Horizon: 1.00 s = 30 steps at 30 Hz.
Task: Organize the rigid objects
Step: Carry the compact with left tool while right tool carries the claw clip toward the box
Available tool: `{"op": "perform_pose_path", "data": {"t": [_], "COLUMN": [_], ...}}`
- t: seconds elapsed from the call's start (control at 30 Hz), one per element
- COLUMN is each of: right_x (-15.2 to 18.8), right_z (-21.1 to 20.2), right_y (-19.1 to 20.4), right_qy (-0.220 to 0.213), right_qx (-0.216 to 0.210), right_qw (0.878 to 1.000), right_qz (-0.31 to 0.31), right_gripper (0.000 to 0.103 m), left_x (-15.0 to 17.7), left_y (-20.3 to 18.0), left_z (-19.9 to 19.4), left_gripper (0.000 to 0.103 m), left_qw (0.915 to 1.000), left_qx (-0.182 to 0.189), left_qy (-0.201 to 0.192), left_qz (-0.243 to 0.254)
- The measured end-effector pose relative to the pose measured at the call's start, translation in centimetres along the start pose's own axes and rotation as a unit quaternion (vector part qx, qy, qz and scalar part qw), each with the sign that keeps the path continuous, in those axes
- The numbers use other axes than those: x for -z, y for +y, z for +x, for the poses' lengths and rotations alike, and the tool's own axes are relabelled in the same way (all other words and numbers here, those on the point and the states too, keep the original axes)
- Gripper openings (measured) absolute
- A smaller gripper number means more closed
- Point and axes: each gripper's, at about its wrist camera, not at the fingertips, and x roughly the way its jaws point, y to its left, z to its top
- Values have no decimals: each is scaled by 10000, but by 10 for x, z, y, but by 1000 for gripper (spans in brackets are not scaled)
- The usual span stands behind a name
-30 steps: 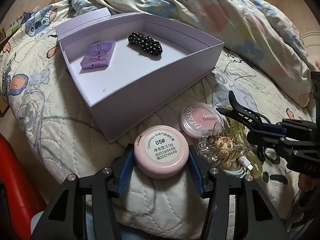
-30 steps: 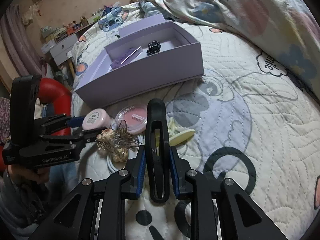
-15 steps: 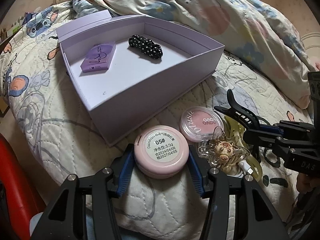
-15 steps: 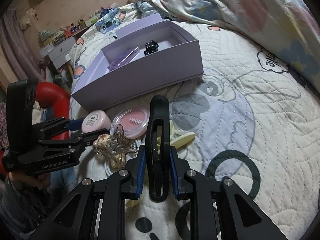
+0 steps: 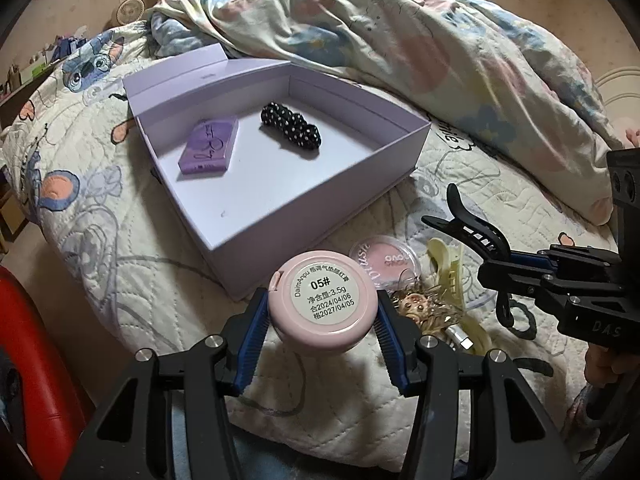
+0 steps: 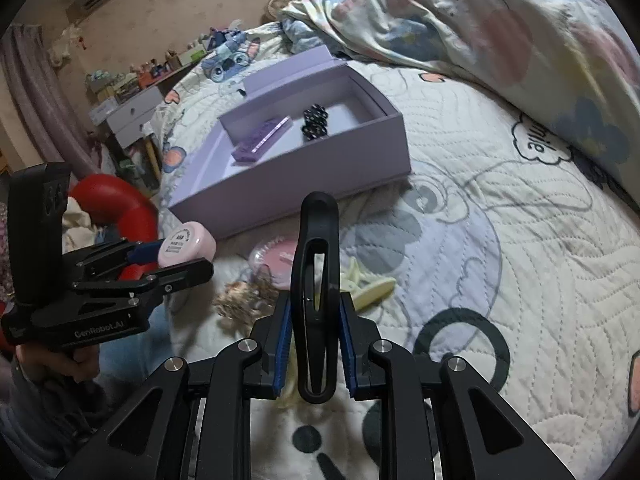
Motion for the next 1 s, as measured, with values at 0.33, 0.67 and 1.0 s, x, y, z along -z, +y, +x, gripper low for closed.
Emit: {"op": "perform_pose_path", "data": {"t": [0.33, 0.67, 1.0], "right_x": [-23, -50, -82], "right_z": [-8, -13, -15], "right_y": [21, 37, 44], "right_qy": [-188, -413, -579], "right_qx": [-151, -257, -351], "right_qw": [9986, 9956, 9926], "right_qz": [-469, -802, -1012], "right_gripper": [21, 21, 21], "left_x": [-14, -40, -69], "left_y": [3, 6, 9], "left_z": [-20, -34, -36], "left_gripper": [51, 51, 51], "left_qw": [9995, 9986, 9977], "left_qx": [-64, -153, -215], "left_qy": [-244, -493, -638], "left_qz": [-186, -143, -3]}}
